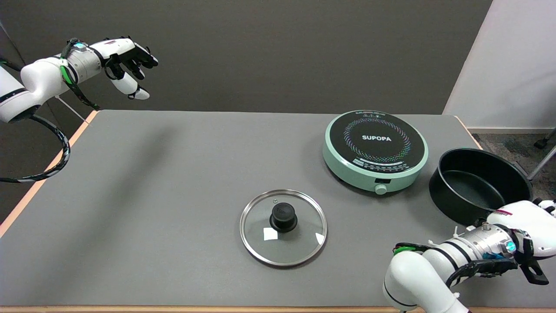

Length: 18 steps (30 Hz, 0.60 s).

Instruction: Place the pot onto the induction cooker.

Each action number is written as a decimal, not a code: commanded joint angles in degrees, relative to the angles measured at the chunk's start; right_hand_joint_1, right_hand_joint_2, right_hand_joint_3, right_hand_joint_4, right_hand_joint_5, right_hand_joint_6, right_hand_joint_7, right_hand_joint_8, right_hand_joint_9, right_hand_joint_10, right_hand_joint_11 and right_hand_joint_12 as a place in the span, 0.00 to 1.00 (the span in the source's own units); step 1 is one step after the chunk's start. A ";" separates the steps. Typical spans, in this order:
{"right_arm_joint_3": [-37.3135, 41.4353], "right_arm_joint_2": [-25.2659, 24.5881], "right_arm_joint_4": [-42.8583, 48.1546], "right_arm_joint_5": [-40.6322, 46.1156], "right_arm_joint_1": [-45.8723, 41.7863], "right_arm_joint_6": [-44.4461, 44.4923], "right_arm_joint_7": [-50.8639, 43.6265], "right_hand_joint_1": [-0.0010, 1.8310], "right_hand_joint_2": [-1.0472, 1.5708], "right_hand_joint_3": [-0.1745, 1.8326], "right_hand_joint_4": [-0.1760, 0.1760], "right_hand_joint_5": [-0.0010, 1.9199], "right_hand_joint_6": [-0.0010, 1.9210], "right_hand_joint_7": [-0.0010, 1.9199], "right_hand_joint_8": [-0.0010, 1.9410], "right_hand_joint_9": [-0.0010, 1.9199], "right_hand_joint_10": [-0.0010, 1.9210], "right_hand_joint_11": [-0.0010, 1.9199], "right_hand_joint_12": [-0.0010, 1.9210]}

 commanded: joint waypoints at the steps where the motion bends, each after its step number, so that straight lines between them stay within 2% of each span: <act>1: 1.26 1.00 -0.68 4.66 0.95 0.00 0.93 0.72 0.14 0.47 0.00 0.12 0.12 0.12 0.12 0.12 0.12 0.12 0.12; 7: 1.34 1.00 -0.84 6.12 1.03 0.00 0.93 0.72 0.12 0.50 0.00 0.09 0.09 0.09 0.09 0.09 0.09 0.09 0.09; 8: 1.34 1.00 -0.84 6.12 1.03 0.00 0.93 0.71 0.10 0.57 0.08 0.08 0.08 0.08 0.08 0.08 0.08 0.08 0.08; 9: 1.34 1.00 -0.84 6.12 1.03 0.00 0.93 0.69 0.09 0.70 0.19 0.08 0.08 0.08 0.07 0.08 0.08 0.08 0.08; 11: 1.34 1.07 -0.84 5.89 1.03 0.00 0.93 0.68 0.08 0.75 0.29 0.08 0.08 0.08 0.07 0.08 0.08 0.08 0.08; 12: 1.34 1.08 -0.84 5.88 1.03 0.00 0.93 0.67 0.07 0.84 0.40 0.09 0.09 0.09 0.09 0.09 0.09 0.09 0.09; 13: 1.34 1.08 -0.84 5.88 1.10 0.00 0.93 0.66 0.07 0.90 0.47 0.11 0.11 0.11 0.11 0.11 0.11 0.11 0.11; 18: 1.34 1.08 -0.84 6.11 1.19 0.00 0.93 0.66 0.06 0.93 0.53 0.14 0.14 0.14 0.14 0.14 0.14 0.14 0.14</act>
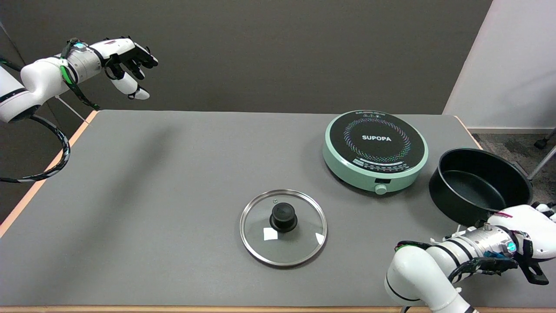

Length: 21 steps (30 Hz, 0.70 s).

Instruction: Place the pot onto the induction cooker.

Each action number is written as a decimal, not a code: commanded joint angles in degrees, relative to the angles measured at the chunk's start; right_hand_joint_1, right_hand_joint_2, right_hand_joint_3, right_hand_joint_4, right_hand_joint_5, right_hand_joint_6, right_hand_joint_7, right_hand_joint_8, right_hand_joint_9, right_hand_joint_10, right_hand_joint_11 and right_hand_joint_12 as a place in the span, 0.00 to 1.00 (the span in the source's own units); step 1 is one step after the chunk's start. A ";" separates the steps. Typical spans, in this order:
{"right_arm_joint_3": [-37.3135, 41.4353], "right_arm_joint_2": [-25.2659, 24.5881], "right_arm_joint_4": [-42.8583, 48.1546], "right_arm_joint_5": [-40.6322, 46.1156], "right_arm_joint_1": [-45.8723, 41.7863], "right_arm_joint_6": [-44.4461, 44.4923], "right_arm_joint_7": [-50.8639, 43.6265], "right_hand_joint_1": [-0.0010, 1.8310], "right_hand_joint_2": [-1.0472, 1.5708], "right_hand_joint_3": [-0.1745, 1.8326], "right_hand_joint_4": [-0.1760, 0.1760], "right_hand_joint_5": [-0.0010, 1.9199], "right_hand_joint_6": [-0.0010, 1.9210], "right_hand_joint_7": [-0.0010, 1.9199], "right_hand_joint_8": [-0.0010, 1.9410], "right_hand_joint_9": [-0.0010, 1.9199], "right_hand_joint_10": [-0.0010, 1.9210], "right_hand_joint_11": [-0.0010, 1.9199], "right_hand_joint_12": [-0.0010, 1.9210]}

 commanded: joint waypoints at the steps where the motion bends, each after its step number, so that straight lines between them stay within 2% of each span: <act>1: 0.32 0.30 -0.22 1.82 0.49 0.00 0.21 0.66 0.06 0.93 0.54 0.15 0.15 0.15 0.15 0.15 0.15 0.15 0.15; 4: 0.32 0.37 -0.22 1.82 0.58 0.00 0.21 0.66 0.07 0.92 0.58 0.14 0.14 0.14 0.13 0.14 0.14 0.14 0.14; 7: 0.39 0.38 -0.21 1.82 0.66 0.00 0.21 0.66 0.08 0.91 0.69 0.14 0.14 0.14 0.14 0.14 0.14 0.14 0.14; 8: 0.47 0.38 -0.21 1.82 0.73 0.00 0.21 0.66 0.09 0.90 0.73 0.18 0.18 0.18 0.17 0.18 0.18 0.18 0.18; 9: 0.55 0.38 -0.21 1.82 0.74 0.00 0.21 0.66 0.11 0.89 0.94 0.24 0.24 0.24 0.24 0.24 0.24 0.24 0.24; 10: 0.70 0.38 -0.21 1.82 0.74 0.00 0.21 0.66 0.12 0.89 1.00 0.26 0.26 0.26 0.26 0.26 0.26 0.26 0.26; 12: 0.87 0.38 -0.21 1.82 0.74 0.00 0.21 0.66 0.12 0.97 1.00 0.35 0.35 0.35 0.35 0.35 0.35 0.35 0.35; 13: 0.88 0.45 -0.21 1.82 0.74 0.00 0.21 0.65 0.13 0.98 1.00 0.40 0.40 0.40 0.39 0.40 0.40 0.40 0.40; 15: 0.88 0.46 -0.21 1.82 0.74 0.00 0.21 0.64 0.17 0.92 0.65 0.47 0.47 0.47 0.46 0.47 0.47 0.47 0.47; 18: 0.88 0.46 -0.21 1.82 0.74 0.00 -0.01 0.64 0.22 0.77 0.59 0.51 0.51 0.51 0.50 0.51 0.51 0.51 0.51; 21: 0.88 0.46 -0.21 1.82 0.74 0.00 -0.26 0.63 0.24 0.72 0.57 0.52 0.52 0.52 0.52 0.52 0.52 0.52 0.52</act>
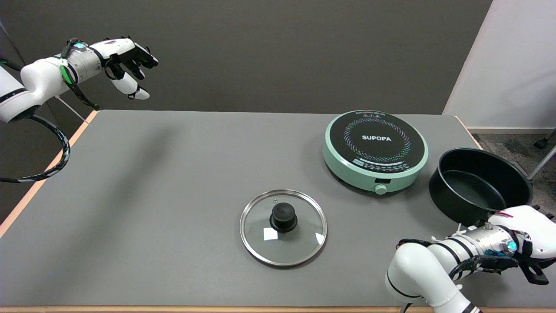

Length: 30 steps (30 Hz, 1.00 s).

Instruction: Place the pot onto the induction cooker.

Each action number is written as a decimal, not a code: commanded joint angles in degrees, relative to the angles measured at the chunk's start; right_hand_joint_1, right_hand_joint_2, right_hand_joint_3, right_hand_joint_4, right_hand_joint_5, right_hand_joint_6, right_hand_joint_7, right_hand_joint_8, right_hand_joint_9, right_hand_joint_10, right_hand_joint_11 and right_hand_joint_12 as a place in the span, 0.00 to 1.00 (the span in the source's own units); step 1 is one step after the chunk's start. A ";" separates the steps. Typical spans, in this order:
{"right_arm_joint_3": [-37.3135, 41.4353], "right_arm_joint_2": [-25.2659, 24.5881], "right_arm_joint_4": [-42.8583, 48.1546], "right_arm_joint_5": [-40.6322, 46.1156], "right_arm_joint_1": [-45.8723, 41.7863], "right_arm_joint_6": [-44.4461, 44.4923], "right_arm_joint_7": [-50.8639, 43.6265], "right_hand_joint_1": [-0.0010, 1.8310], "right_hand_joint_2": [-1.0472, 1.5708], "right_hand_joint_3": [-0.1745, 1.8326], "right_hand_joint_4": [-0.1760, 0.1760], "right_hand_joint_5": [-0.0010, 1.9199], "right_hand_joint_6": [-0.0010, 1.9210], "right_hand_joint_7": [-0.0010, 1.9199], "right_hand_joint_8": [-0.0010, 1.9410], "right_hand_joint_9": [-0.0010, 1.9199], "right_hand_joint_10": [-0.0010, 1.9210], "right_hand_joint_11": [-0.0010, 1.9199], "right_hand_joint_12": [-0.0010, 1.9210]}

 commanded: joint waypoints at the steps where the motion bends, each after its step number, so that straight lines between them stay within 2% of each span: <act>1: 0.35 0.13 -0.12 0.35 0.20 0.00 -0.42 0.63 0.25 0.72 0.57 0.52 0.52 0.52 0.52 0.52 0.52 0.52 0.52; 10: 0.74 0.13 -0.12 0.95 0.27 0.00 -0.58 0.62 0.25 0.63 0.57 0.52 0.52 0.52 0.51 0.52 0.52 0.52 0.52; 16: 0.67 0.13 -0.36 3.76 0.27 0.00 -0.58 0.61 0.27 0.62 0.60 0.50 0.50 0.50 0.49 0.50 0.50 0.50 0.50; 25: 0.65 0.13 -0.85 5.78 0.27 0.00 0.04 0.61 0.26 0.65 1.00 0.48 0.48 0.48 0.48 0.48 0.48 0.48 0.48; 27: 0.98 0.13 -0.69 6.48 0.28 0.08 0.99 0.61 0.25 0.65 1.00 0.49 0.48 0.49 0.48 0.49 0.48 0.49 0.48; 28: 1.06 0.13 -0.68 6.72 0.28 0.08 1.31 0.62 0.25 0.65 0.61 0.50 0.50 0.50 0.49 0.50 0.50 0.50 0.50; 30: 1.45 0.20 -0.76 7.43 0.28 0.00 2.09 0.65 0.26 0.70 0.54 0.55 0.55 0.55 0.54 0.55 0.55 0.55 0.55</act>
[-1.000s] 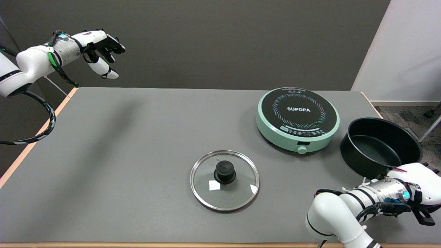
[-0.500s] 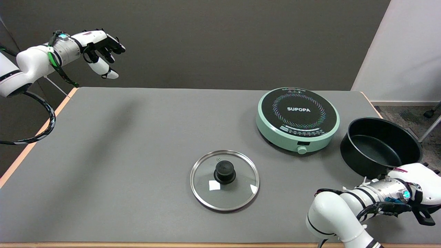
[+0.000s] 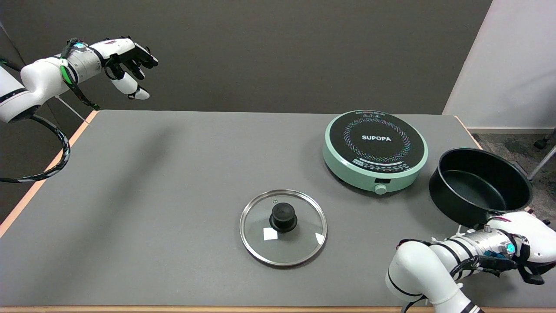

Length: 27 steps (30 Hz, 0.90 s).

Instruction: Place the pot onto the induction cooker.

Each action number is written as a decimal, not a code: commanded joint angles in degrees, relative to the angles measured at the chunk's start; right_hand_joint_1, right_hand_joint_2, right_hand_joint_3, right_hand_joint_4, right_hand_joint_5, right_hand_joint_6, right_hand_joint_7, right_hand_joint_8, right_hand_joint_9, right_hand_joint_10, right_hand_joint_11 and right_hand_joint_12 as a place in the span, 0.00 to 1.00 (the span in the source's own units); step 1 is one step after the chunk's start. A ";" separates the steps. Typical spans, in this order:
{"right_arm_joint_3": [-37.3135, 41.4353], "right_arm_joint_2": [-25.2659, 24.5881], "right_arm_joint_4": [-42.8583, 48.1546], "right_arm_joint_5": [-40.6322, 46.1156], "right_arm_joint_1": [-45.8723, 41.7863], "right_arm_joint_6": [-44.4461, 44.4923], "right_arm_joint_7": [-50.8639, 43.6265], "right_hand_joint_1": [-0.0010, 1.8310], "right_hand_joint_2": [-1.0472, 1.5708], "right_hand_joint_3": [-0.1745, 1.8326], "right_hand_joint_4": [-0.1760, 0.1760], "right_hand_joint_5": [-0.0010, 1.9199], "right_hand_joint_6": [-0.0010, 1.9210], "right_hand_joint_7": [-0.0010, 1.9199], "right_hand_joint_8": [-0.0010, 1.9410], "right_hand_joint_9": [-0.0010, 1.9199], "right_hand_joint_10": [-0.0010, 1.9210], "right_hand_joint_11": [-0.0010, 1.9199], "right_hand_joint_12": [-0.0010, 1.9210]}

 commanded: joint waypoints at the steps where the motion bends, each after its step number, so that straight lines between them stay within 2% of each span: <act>1: 1.05 0.09 -0.28 4.24 0.05 -0.04 2.54 0.65 0.27 0.72 0.50 0.57 0.57 0.57 0.57 0.57 0.57 0.57 0.57; 3: 1.06 0.09 -0.44 4.42 0.05 -0.11 2.88 0.67 0.31 0.83 0.39 0.65 0.65 0.65 0.64 0.65 0.65 0.65 0.65; 5: 1.06 0.09 -0.45 4.42 0.05 -0.12 2.96 0.67 0.33 0.90 0.32 0.68 0.68 0.68 0.67 0.68 0.68 0.68 0.68; 11: 1.21 0.09 -0.37 4.42 0.12 -0.04 2.96 0.70 0.40 0.97 0.17 0.77 0.77 0.77 0.76 0.77 0.77 0.77 0.77; 15: 1.61 0.09 -0.36 4.42 0.20 -0.04 2.96 0.72 0.41 1.00 0.13 0.80 0.80 0.80 0.79 0.80 0.80 0.80 0.80; 27: 2.02 1.28 0.42 3.63 1.08 -0.04 2.96 0.74 0.34 1.00 0.11 0.81 0.81 0.81 0.80 0.81 0.81 0.81 0.81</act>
